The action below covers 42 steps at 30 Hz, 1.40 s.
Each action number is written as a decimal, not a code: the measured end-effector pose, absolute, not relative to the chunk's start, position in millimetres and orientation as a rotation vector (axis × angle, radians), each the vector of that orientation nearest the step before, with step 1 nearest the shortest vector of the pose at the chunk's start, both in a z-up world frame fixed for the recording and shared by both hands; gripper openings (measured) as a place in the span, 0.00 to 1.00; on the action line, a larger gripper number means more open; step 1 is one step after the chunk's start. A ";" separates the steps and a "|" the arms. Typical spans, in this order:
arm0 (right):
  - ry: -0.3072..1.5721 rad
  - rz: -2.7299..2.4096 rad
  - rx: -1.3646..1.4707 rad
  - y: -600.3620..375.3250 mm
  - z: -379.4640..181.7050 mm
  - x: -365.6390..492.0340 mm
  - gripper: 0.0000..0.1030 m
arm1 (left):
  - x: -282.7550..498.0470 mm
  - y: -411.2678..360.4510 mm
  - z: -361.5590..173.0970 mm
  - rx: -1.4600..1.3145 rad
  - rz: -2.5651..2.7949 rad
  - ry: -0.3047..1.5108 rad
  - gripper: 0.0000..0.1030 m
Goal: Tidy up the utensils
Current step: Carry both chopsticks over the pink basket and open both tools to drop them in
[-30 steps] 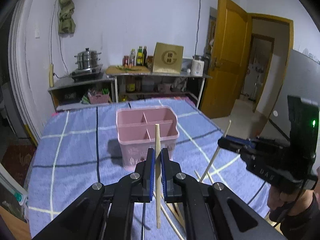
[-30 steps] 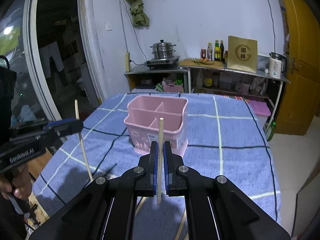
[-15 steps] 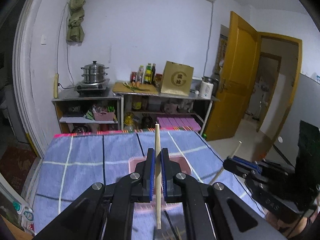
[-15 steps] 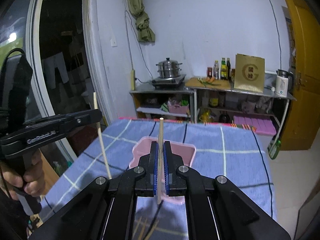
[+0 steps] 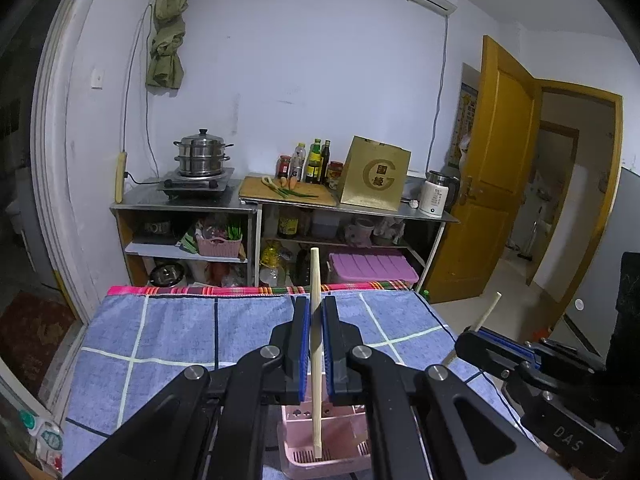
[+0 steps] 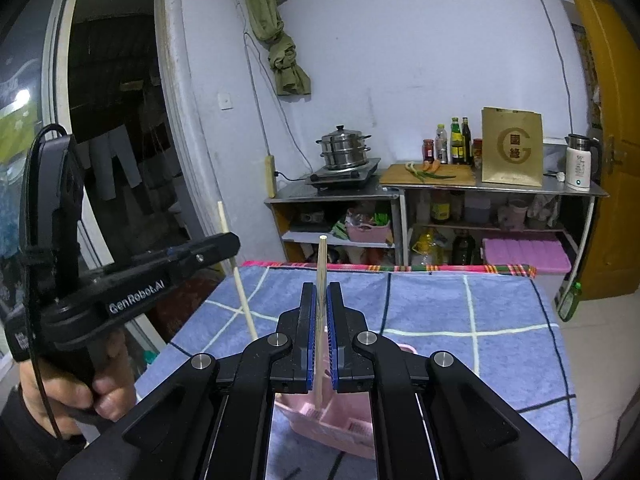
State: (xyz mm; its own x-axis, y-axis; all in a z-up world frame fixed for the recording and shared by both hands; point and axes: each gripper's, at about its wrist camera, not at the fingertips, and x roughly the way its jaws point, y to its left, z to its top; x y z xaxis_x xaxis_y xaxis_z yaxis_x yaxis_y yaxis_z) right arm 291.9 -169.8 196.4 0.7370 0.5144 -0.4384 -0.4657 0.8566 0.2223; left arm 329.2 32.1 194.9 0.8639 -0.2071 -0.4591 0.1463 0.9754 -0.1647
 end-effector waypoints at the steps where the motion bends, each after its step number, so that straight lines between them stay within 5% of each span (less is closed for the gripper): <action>1: 0.513 0.542 0.103 -167.8 194.0 294.1 0.05 | 331.0 32.8 191.9 -0.129 -0.186 0.497 0.06; 22: 0.669 0.553 0.091 -163.0 136.2 299.3 0.09 | 321.7 39.9 127.0 -0.145 -0.181 0.591 0.07; 24: 0.657 0.558 0.097 -167.3 138.8 292.1 0.14 | 313.2 41.6 129.2 -0.146 -0.182 0.582 0.10; 42: 0.580 0.558 0.083 -221.1 138.7 188.2 0.15 | 172.4 32.1 113.1 -0.128 -0.248 0.549 0.14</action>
